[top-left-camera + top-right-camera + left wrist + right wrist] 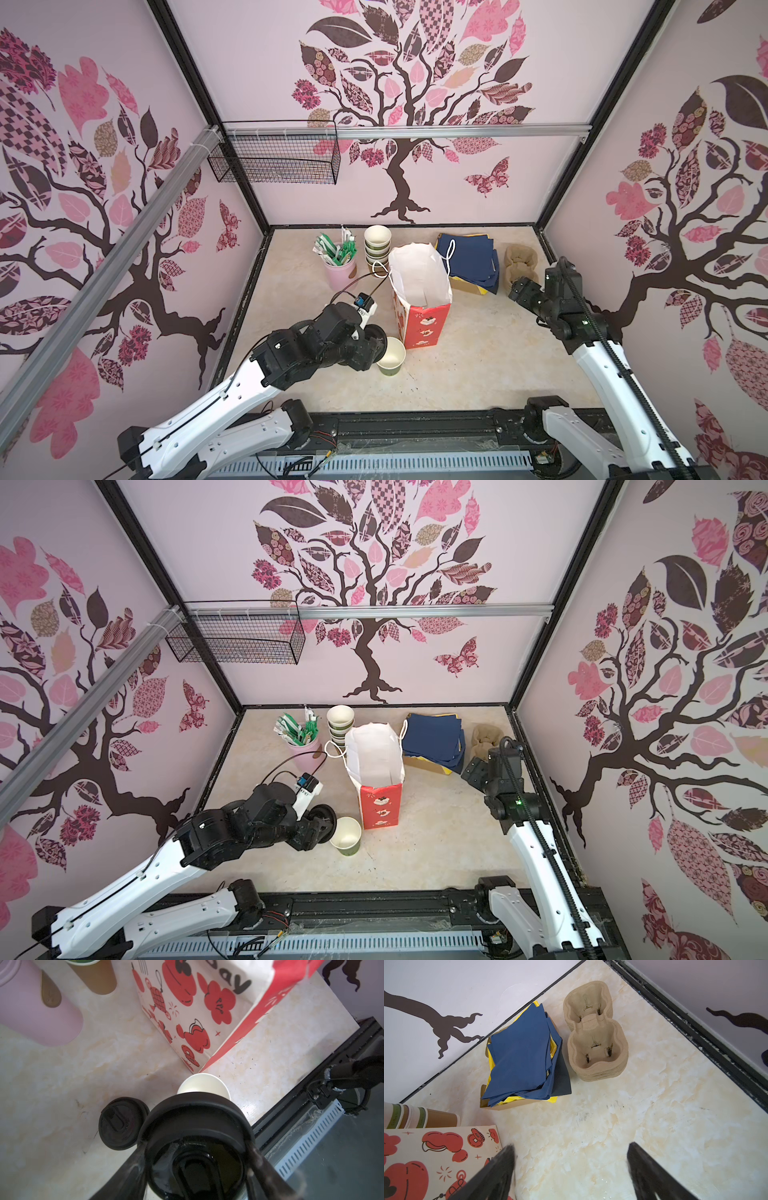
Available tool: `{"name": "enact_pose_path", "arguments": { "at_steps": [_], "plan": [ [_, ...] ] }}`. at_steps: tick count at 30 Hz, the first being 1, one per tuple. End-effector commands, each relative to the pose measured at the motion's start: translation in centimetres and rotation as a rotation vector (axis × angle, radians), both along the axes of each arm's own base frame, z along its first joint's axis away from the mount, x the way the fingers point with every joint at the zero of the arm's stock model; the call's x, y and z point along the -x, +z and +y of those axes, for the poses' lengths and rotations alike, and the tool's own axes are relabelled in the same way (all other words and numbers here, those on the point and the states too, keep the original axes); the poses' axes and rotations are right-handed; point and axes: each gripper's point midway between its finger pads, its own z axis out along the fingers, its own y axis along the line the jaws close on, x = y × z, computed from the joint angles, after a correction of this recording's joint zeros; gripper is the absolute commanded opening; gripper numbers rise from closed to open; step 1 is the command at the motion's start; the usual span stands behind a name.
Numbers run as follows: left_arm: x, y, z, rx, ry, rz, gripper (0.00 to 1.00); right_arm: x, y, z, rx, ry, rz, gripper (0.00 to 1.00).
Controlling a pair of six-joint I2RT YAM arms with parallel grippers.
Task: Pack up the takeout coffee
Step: 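Carry the black lid with the left gripper over the white cup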
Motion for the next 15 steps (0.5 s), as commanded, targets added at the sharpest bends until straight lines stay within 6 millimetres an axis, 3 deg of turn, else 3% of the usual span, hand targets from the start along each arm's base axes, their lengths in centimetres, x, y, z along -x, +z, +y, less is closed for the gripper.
{"name": "enact_pose_path", "arguments": {
  "at_steps": [1, 9, 15],
  "plan": [
    [0.8, 0.1, -1.6, -0.007, -0.179, -0.057, 0.63, 0.6, 0.5, -0.4, 0.023, -0.008, 0.001, 0.88],
    [1.9, -1.1, -2.5, -0.154, -0.499, -0.148, 0.59, 0.5, 0.6, -0.4, 0.025, -0.008, -0.002, 0.88],
    [2.4, -3.3, -2.6, -0.312, -0.716, -0.137, 0.60, 0.6, 0.7, -0.5, 0.030, -0.011, -0.007, 0.88]
  ]
}}
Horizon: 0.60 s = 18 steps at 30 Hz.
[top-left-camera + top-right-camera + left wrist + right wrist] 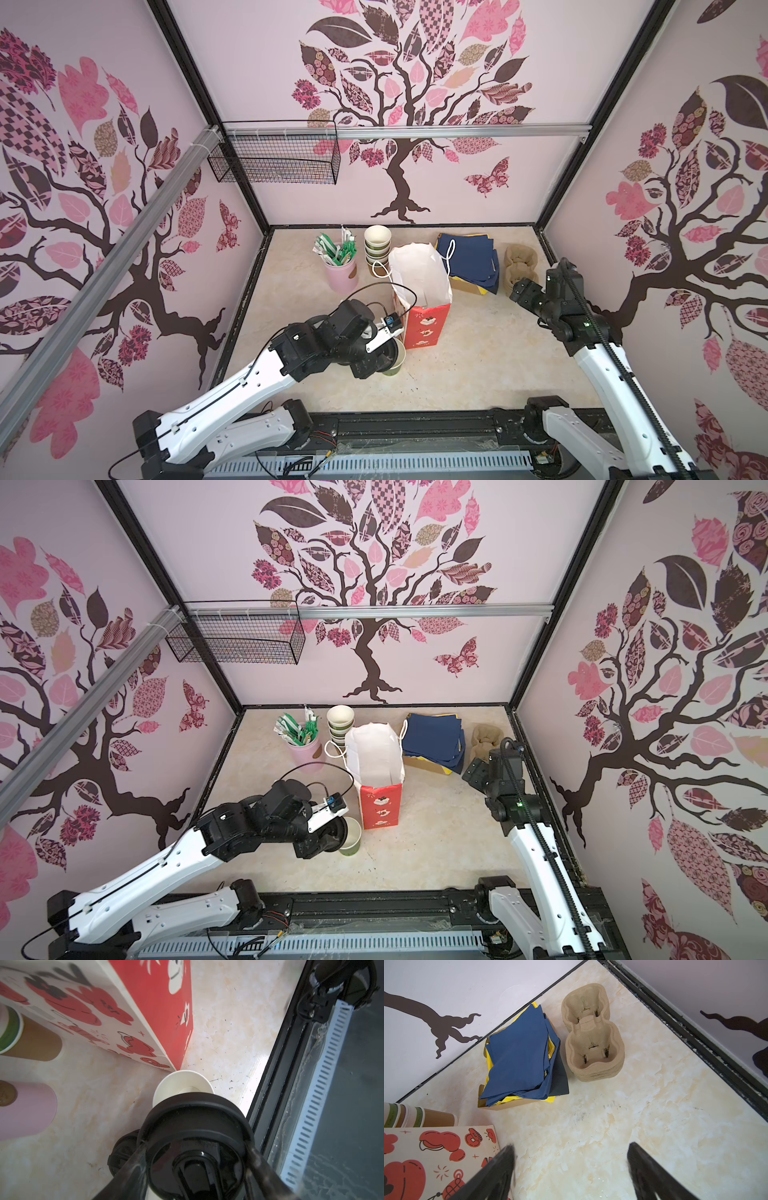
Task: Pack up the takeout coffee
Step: 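Carry the black lid with the left gripper over the white cup, then lower the black lid onto the cup rim and press down with left gripper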
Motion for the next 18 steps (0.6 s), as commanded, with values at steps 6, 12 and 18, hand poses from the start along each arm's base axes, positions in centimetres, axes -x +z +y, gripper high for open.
{"name": "enact_pose_path", "arguments": {
  "at_steps": [6, 12, 18],
  "plan": [
    [0.0, -0.7, -1.1, -0.105, -0.295, -0.096, 0.61, 0.5, 0.7, -0.4, 0.020, -0.010, -0.009, 0.88],
    [-0.8, -1.7, -2.2, -0.154, -0.360, -0.087, 0.62, 0.7, 0.6, -0.4, 0.023, -0.011, -0.004, 0.88],
    [-1.4, -2.0, -3.0, -0.176, -0.375, -0.074, 0.62, 0.9, 0.5, -0.5, 0.026, -0.016, -0.004, 0.88]
  ]
}}
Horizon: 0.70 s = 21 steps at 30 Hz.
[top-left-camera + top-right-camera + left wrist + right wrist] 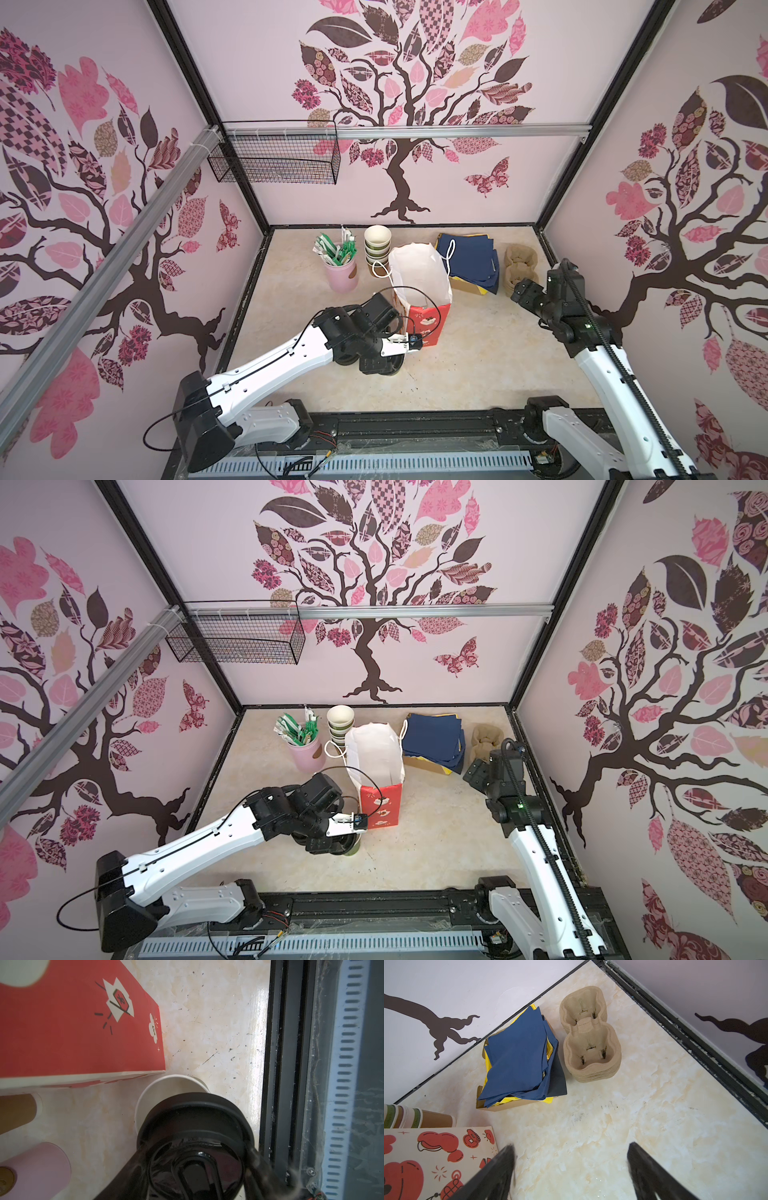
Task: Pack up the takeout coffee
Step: 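Lower the black lid onto the cup rim and press down with left gripper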
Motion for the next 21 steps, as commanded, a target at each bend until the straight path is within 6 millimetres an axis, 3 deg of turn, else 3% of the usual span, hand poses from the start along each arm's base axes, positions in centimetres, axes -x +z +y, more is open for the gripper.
{"name": "enact_pose_path", "arguments": {
  "at_steps": [1, 10, 21],
  "plan": [
    [-0.4, 1.3, -1.1, 0.029, -0.041, -0.024, 0.62, 0.6, 0.3, -0.4, 0.018, -0.011, 0.002, 0.88],
    [-2.1, 0.5, -1.2, -0.048, -0.028, -0.060, 0.64, 0.7, 0.1, -0.3, 0.018, -0.008, 0.006, 0.88],
    [-2.4, -0.2, -1.4, -0.112, -0.024, -0.021, 0.64, 0.7, 0.2, -0.5, 0.031, -0.008, 0.004, 0.88]
  ]
}}
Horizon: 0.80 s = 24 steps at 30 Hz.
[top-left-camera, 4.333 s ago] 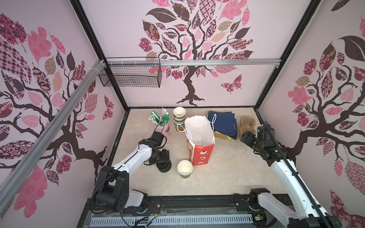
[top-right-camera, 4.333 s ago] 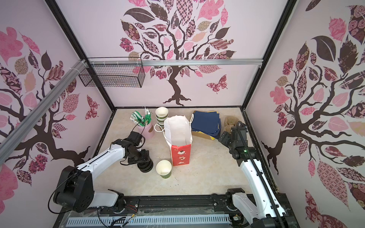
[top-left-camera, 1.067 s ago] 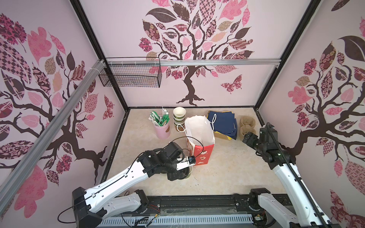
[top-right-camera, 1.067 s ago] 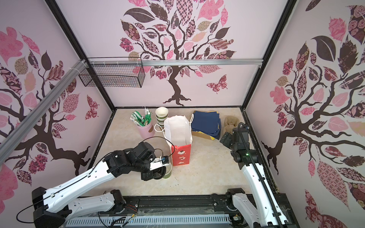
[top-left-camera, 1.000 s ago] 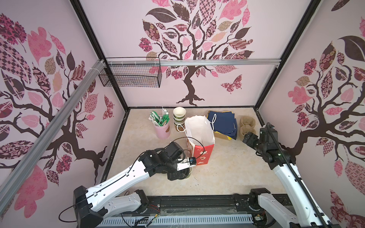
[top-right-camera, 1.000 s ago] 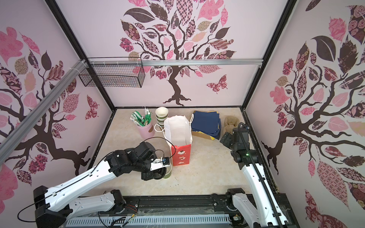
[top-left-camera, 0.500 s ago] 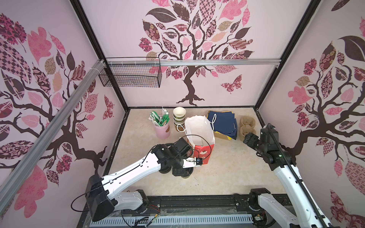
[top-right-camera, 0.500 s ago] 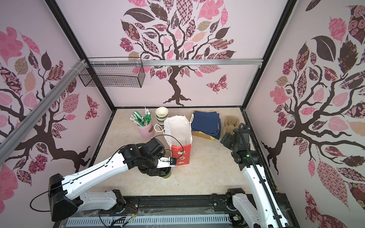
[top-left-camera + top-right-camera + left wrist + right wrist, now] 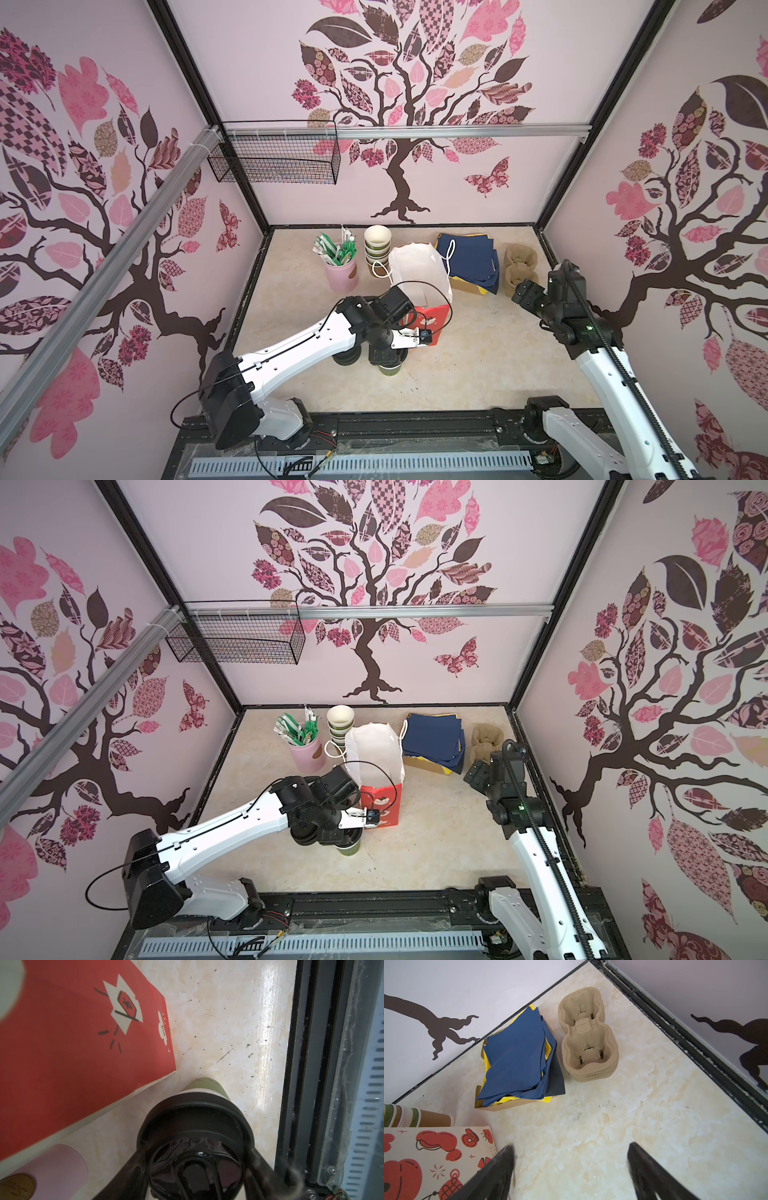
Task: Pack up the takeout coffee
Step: 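Lower the black lid onto the cup rim and press down with left gripper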
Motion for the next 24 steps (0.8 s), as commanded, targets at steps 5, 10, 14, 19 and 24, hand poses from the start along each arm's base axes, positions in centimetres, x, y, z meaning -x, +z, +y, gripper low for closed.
{"name": "enact_pose_path", "arguments": {
  "at_steps": [5, 10, 14, 19, 24],
  "plan": [
    [0.15, 1.23, -0.59, 0.001, -0.014, 0.024, 0.64, 0.46, 0.16, -0.37, 0.026, -0.007, 0.003, 0.88],
    [0.38, 1.23, -0.71, -0.007, -0.012, 0.052, 0.64, 0.42, 0.17, -0.37, 0.027, -0.006, 0.003, 0.88],
    [0.54, 1.02, -0.68, -0.021, -0.006, 0.072, 0.64, 0.38, 0.17, -0.39, 0.029, -0.006, 0.004, 0.88],
    [0.45, 0.74, -0.72, -0.034, -0.005, 0.076, 0.65, 0.39, 0.20, -0.37, 0.029, -0.004, 0.003, 0.88],
    [0.00, 0.48, -0.52, -0.055, 0.001, 0.051, 0.65, 0.45, 0.10, -0.39, 0.030, -0.005, 0.004, 0.88]
  ]
}}
